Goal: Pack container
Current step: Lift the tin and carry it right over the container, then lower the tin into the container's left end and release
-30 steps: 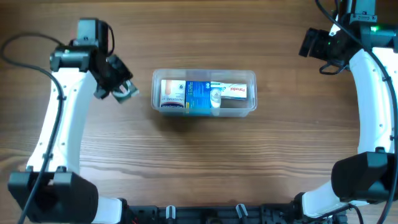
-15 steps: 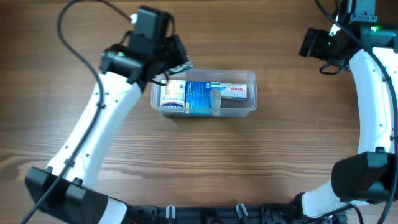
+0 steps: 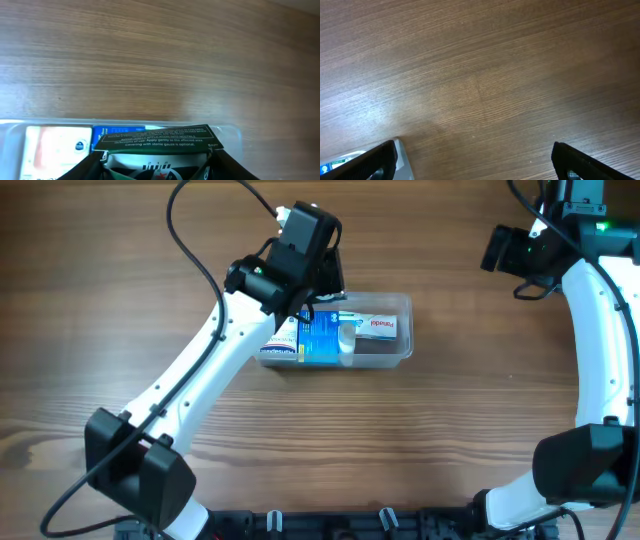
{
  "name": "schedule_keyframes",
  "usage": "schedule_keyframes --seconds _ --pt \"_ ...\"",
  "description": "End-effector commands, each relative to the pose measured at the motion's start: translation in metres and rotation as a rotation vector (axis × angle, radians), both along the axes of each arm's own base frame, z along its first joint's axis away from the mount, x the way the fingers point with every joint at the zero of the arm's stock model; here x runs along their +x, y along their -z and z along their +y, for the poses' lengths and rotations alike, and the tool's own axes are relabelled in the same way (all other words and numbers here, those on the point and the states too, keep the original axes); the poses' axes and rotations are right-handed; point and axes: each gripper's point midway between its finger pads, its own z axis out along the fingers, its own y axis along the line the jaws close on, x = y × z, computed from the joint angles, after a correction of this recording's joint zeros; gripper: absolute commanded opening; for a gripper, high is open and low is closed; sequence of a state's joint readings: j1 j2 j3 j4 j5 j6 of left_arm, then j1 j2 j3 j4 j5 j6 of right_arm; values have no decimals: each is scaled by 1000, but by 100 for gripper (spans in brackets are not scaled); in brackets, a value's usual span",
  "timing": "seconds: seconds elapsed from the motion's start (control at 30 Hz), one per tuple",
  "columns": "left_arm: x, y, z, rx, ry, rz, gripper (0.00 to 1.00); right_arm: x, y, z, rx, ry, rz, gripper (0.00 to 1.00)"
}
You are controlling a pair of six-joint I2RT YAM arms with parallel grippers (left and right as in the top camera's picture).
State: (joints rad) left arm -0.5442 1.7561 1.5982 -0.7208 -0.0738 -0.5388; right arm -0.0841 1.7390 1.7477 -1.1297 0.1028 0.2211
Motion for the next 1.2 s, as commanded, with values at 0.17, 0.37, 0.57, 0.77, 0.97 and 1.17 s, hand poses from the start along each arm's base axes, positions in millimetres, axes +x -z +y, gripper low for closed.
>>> schedule_keyframes --seconds 0.17,0.37,0.57,0.77,0.97,1.17 --pt "12 28 9 128 0 6 46 0 -13 -3 -23 -3 -30 100" --pt "7 53 17 192 -9 76 51 0 -13 -3 -23 -3 -30 100" --pt "-6 72 25 241 -6 161 55 0 -13 -3 -23 -3 -30 100" --pt "-17 95 30 281 4 240 54 0 -13 -3 -23 -3 -30 100" --pt "-23 119 22 266 33 312 54 0 -13 -3 -23 -3 -30 100" --pt "-24 123 22 272 34 322 69 0 -13 -3 -23 -3 -30 100"
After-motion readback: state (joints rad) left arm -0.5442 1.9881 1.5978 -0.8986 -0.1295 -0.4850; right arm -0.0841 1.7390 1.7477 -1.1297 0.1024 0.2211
